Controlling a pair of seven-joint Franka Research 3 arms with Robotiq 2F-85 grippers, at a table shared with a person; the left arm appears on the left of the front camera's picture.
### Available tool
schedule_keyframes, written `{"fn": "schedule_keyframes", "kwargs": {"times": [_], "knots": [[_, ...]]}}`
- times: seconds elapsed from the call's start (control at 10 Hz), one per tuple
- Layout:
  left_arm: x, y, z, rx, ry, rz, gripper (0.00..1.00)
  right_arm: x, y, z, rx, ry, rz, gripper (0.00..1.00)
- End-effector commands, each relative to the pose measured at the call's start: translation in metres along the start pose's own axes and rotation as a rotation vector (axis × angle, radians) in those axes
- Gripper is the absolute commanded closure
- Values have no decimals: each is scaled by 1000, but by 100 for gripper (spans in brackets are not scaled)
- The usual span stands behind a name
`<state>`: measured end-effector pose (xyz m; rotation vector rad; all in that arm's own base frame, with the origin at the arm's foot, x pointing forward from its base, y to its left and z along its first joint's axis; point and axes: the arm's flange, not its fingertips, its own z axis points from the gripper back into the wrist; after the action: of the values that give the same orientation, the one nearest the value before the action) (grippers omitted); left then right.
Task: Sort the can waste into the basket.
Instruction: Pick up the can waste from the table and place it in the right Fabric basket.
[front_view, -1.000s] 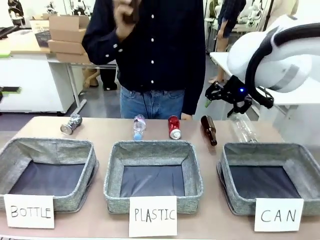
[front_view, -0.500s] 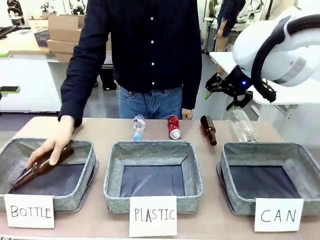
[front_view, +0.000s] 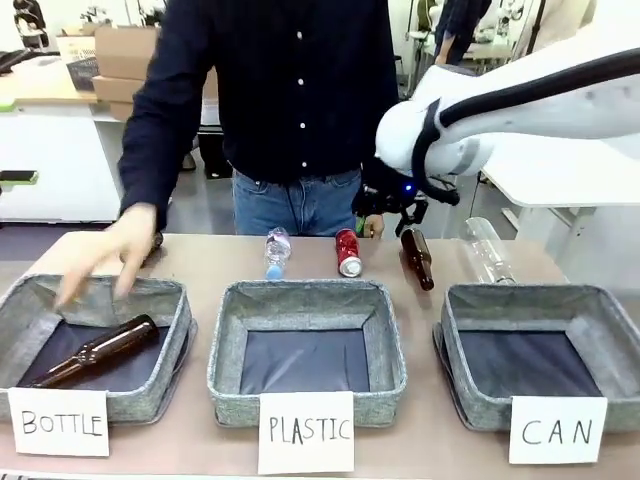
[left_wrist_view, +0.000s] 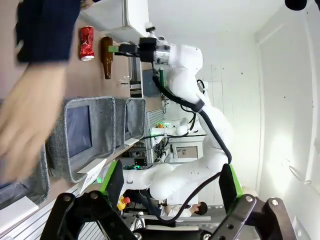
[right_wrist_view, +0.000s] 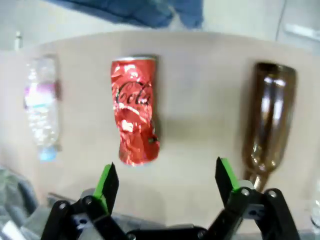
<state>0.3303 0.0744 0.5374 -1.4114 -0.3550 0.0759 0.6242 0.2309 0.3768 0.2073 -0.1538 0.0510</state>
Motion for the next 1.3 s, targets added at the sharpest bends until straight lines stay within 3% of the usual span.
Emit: {"fn": "schedule_keyframes", "kwargs": {"times": [0.0,0.4,0.8,0.9,1.0,1.1,1.2], "knots": [[0,-2,0,-26,-2,-24,0,38,33,-28,-84,23,11,0],[0,-2,0,-26,-2,-24,0,60,48,-88,-178,84,-8,0],[0,-2,0,-26,-2,-24,0,58,42,-88,-176,88,-31,0],[0,-2,0,-26,-2,-24,0,57,43,-89,-183,103,-21,60],[0,-2,0,-26,-2,-24,0,57,43,-89,-182,109,-17,60],[0,-2,0,-26,-2,-24,0,57,43,-89,-178,115,-20,100],[0,-2,0,-26,-2,-24,0,57,42,-88,-176,117,-23,61]]}}
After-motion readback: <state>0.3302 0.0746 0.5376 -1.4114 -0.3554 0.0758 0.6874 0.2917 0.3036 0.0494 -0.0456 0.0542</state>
